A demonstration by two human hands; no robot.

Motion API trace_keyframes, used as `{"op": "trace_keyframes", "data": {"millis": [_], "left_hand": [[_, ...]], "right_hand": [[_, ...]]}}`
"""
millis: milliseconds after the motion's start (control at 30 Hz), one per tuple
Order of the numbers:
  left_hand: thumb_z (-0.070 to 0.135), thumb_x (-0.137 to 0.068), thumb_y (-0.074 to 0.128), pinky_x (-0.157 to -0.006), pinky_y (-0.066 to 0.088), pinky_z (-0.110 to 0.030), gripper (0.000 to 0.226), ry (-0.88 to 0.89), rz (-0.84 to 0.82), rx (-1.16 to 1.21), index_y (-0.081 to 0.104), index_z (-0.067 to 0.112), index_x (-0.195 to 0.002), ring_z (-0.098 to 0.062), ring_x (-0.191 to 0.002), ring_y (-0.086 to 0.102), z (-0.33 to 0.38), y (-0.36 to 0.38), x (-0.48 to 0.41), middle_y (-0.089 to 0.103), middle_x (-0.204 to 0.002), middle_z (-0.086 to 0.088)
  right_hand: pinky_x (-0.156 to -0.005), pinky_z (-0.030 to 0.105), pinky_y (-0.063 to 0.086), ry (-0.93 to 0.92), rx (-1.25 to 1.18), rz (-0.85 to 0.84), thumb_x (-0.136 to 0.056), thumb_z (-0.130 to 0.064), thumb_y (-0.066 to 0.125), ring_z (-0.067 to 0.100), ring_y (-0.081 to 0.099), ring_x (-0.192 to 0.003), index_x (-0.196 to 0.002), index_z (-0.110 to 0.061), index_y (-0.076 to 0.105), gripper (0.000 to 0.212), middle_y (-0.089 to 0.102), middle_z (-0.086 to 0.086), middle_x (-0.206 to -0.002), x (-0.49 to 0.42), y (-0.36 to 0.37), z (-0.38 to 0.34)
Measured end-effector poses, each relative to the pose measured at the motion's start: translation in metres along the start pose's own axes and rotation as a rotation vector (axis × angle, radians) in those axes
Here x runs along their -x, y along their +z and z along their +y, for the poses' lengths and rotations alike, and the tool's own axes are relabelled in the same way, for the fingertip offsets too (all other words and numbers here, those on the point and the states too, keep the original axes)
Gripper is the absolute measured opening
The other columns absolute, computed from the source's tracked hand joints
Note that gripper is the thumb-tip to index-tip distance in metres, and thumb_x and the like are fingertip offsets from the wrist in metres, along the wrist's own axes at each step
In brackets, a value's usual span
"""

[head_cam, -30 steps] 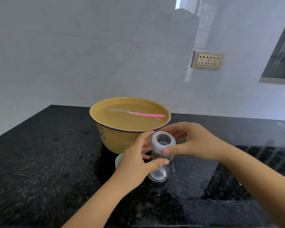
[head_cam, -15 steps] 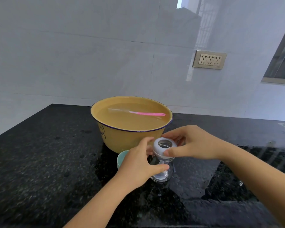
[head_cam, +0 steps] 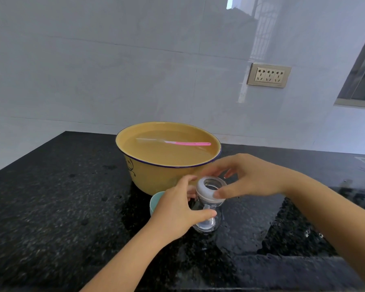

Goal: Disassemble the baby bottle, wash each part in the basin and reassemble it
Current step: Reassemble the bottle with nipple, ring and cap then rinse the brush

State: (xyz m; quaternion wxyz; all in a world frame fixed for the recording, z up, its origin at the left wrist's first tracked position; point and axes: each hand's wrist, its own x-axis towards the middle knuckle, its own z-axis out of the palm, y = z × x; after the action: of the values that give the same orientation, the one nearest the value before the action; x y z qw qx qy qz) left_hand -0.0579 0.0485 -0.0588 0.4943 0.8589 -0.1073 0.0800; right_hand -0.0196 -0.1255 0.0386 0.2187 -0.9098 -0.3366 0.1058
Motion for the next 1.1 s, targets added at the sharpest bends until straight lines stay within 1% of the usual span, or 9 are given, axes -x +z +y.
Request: {"op": "trace_keyframes", "data": {"millis": [100, 167, 233, 400, 500, 633, 867, 1000, 1100], "left_hand": [[0.038, -0.064, 0.083, -0.096, 0.044, -0.023, 0.083, -0.008, -0.004, -0.006, 0.038, 0.032, -0.134, -0.002, -0.107, 0.054, -0.0006, 0.0001, -0.0005, 0.058, -0.118, 0.017], [0.038, -0.064, 0.083, -0.096, 0.044, -0.024, 0.083, -0.011, -0.006, -0.007, 0.038, 0.031, -0.134, -0.003, -0.108, 0.054, -0.0005, 0.0000, -0.0003, 0.058, -0.121, 0.015], [0.037, -0.065, 0.082, -0.095, 0.043, -0.022, 0.082, -0.014, -0.006, -0.009, 0.038, 0.031, -0.134, -0.003, -0.107, 0.054, 0.0002, -0.0003, -0.0001, 0.057, -0.117, 0.017], [0.035, -0.064, 0.083, -0.093, 0.044, -0.019, 0.077, -0.003, -0.014, 0.001, 0.041, 0.033, -0.129, 0.001, -0.106, 0.055, 0.0007, -0.0008, -0.0006, 0.056, -0.107, 0.024], [0.036, -0.064, 0.083, -0.094, 0.044, -0.020, 0.076, 0.001, -0.011, -0.009, 0.042, 0.032, -0.128, 0.001, -0.105, 0.055, 0.0011, -0.0014, 0.0003, 0.055, -0.106, 0.025], [0.036, -0.065, 0.082, -0.091, 0.043, -0.018, 0.078, -0.002, -0.008, -0.012, 0.040, 0.031, -0.131, 0.000, -0.103, 0.053, 0.0024, -0.0020, 0.0009, 0.052, -0.106, 0.025], [0.033, -0.065, 0.084, -0.083, 0.041, -0.009, 0.071, -0.004, -0.013, 0.013, 0.039, 0.039, -0.119, 0.015, -0.092, 0.051, 0.0025, -0.0018, 0.0008, 0.051, -0.094, 0.033], [0.033, -0.065, 0.083, -0.080, 0.042, -0.007, 0.071, 0.002, -0.008, 0.013, 0.044, 0.033, -0.124, 0.010, -0.094, 0.053, 0.0024, -0.0025, 0.0007, 0.052, -0.097, 0.030], [0.033, -0.065, 0.083, -0.083, 0.043, -0.009, 0.070, 0.005, -0.010, 0.014, 0.045, 0.031, -0.124, 0.012, -0.094, 0.052, 0.0022, -0.0028, 0.0007, 0.053, -0.098, 0.030]], "right_hand": [[-0.083, 0.029, 0.052, 0.005, 0.080, 0.067, -0.072, -0.045, 0.074, 0.000, 0.061, -0.089, -0.103, -0.037, 0.066, 0.033, 0.068, -0.014, -0.098, -0.0047, 0.0034, -0.0016], [-0.080, 0.035, 0.053, 0.044, 0.232, 0.085, -0.069, -0.064, 0.065, 0.003, 0.060, -0.086, -0.101, -0.036, 0.061, 0.043, 0.064, -0.014, -0.093, -0.0068, 0.0044, -0.0016], [-0.082, 0.035, 0.051, 0.061, 0.353, 0.100, -0.070, -0.070, 0.060, 0.004, 0.057, -0.089, -0.102, -0.034, 0.057, 0.048, 0.059, -0.015, -0.095, -0.0071, 0.0033, -0.0014], [-0.089, 0.023, 0.047, -0.013, 0.083, 0.007, -0.077, -0.030, 0.073, -0.005, 0.057, -0.100, -0.108, -0.034, 0.060, 0.034, 0.063, -0.021, -0.104, -0.0050, -0.0032, -0.0050], [-0.084, 0.027, 0.051, -0.006, 0.139, 0.034, -0.075, -0.043, 0.071, -0.002, 0.061, -0.090, -0.104, -0.035, 0.064, 0.031, 0.067, -0.017, -0.097, -0.0076, 0.0006, -0.0050], [-0.073, 0.028, 0.048, 0.067, 0.398, 0.126, -0.073, -0.067, 0.059, 0.000, 0.056, -0.079, -0.105, -0.035, 0.058, 0.045, 0.061, -0.016, -0.083, -0.0075, 0.0005, -0.0088], [-0.088, 0.028, 0.049, -0.027, 0.118, -0.035, -0.076, -0.030, 0.072, -0.004, 0.058, -0.099, -0.111, -0.038, 0.062, 0.037, 0.064, -0.021, -0.105, -0.0055, 0.0009, -0.0077], [-0.080, 0.032, 0.051, 0.036, 0.312, 0.078, -0.072, -0.065, 0.062, 0.000, 0.058, -0.085, -0.104, -0.039, 0.061, 0.041, 0.063, -0.016, -0.096, -0.0090, 0.0055, -0.0057], [-0.082, 0.029, 0.048, 0.037, 0.374, 0.101, -0.071, -0.069, 0.059, 0.001, 0.053, -0.089, -0.107, -0.038, 0.055, 0.048, 0.055, -0.016, -0.099, -0.0072, 0.0050, -0.0052]]}}
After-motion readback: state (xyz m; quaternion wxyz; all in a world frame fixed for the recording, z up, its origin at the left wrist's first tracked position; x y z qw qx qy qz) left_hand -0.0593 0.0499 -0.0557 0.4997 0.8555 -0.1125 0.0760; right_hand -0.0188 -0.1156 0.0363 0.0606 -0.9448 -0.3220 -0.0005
